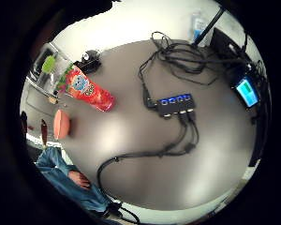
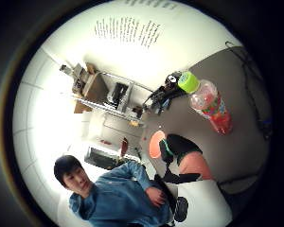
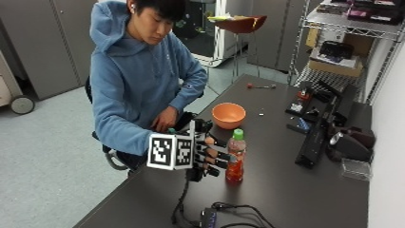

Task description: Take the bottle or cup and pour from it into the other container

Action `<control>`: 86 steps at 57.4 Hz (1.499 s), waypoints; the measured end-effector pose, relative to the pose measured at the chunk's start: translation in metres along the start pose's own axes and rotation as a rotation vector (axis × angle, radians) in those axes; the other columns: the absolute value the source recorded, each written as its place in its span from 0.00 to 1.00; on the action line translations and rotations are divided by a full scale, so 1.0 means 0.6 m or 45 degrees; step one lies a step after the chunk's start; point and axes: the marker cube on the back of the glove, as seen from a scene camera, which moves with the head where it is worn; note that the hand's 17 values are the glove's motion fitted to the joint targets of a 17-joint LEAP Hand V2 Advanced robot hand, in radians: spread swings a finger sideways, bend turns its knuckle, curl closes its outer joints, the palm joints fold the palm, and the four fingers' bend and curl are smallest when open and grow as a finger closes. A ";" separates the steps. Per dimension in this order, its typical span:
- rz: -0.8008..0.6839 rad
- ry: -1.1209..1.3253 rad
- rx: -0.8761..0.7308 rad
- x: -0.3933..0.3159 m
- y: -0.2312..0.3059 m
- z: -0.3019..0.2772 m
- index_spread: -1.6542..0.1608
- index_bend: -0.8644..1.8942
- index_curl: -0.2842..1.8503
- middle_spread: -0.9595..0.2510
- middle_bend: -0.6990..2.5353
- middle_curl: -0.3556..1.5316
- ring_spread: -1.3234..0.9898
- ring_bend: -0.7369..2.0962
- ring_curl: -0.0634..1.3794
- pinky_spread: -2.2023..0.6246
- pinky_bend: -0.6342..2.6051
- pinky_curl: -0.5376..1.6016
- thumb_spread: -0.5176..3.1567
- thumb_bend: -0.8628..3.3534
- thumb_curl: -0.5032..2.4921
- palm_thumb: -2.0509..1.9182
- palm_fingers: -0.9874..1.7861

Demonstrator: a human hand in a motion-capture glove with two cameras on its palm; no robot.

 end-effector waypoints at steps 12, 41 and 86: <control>0.042 -0.243 -0.074 0.030 -0.033 0.075 0.75 0.36 0.24 0.90 0.27 0.35 0.63 0.41 0.26 0.87 0.32 0.42 0.38 0.20 0.30 0.69 0.41; 0.001 -0.632 0.115 -0.016 -0.101 0.235 0.83 0.37 0.27 0.81 0.32 0.39 0.55 0.45 0.29 0.78 0.33 0.42 0.29 0.21 0.34 0.79 0.75; -0.610 1.113 -0.843 -0.340 -0.046 0.335 0.87 0.37 0.32 0.76 0.32 0.45 0.51 0.43 0.36 0.72 0.33 0.44 0.18 0.20 0.39 0.79 0.78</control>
